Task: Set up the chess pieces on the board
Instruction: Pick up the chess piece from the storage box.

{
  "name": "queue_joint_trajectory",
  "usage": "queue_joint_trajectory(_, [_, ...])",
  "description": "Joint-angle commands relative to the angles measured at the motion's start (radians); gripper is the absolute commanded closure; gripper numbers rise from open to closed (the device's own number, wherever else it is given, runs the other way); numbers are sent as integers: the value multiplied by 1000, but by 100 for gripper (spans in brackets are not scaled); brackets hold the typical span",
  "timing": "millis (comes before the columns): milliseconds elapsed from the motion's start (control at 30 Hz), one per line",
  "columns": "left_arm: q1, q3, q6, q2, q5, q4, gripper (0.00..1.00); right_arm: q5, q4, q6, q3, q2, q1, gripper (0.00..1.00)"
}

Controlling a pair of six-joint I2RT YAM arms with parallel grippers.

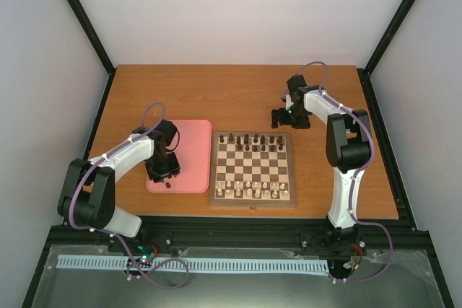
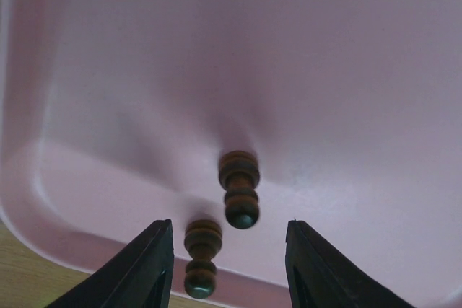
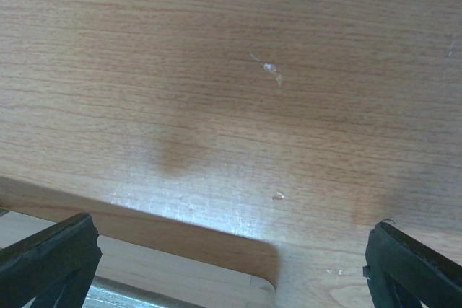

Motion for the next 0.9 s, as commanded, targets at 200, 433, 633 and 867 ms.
queue_joint_trajectory(200, [43, 9, 10, 31, 38, 56, 60, -2, 2, -2, 4, 2, -2, 0])
queue_joint_trajectory(433, [43, 31, 14, 65, 50, 69, 75, 7, 0, -4, 1, 3, -3, 0])
queue_joint_trajectory(633, [43, 54, 29, 88, 53, 61, 92, 10, -1, -5, 4, 7, -2, 0])
queue_joint_trajectory(867, [43, 131, 46, 74, 86, 16, 99, 12, 0, -7, 6, 8, -3, 0])
